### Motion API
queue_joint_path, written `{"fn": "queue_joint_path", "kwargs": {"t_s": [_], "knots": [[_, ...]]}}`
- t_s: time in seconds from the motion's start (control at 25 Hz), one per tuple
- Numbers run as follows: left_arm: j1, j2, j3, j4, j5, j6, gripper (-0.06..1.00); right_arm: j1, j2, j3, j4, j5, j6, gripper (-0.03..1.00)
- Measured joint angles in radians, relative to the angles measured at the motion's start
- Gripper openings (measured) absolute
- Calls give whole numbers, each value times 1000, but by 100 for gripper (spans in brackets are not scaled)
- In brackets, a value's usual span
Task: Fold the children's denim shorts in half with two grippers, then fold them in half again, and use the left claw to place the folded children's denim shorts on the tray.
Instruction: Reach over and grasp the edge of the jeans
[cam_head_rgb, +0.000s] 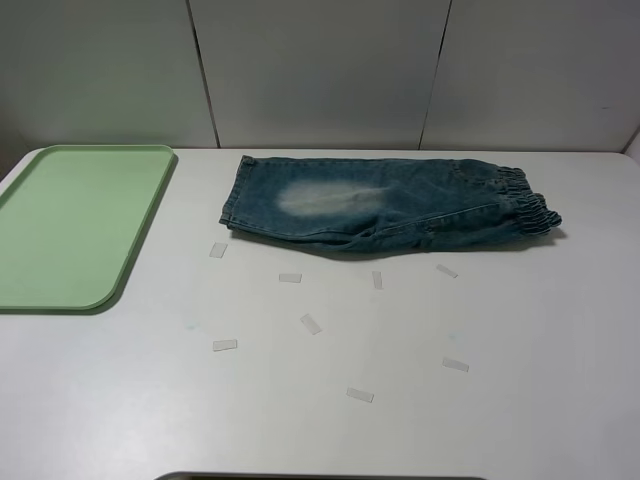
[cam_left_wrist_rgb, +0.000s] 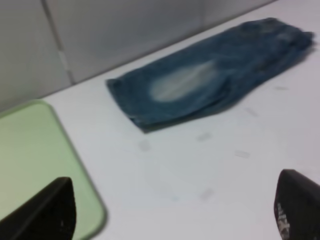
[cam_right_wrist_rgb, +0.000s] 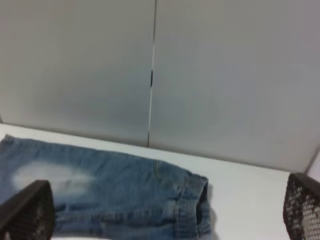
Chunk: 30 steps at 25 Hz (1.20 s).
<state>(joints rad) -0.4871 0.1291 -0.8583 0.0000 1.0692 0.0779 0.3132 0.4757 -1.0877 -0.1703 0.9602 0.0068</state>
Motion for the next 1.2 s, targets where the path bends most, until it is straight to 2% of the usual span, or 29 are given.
{"fn": "queue_joint_path", "kwargs": {"t_s": [0.2,0.6,1.2], "knots": [[0,-129,136,-12,1,-59,79,0,0,0,0,6,0,69],[0,-135,374,-12,4,-78,79,0,0,0,4,7,0,69],[0,-135,379,-12,-5,-78,79,0,0,0,18,90,0,69]]}}
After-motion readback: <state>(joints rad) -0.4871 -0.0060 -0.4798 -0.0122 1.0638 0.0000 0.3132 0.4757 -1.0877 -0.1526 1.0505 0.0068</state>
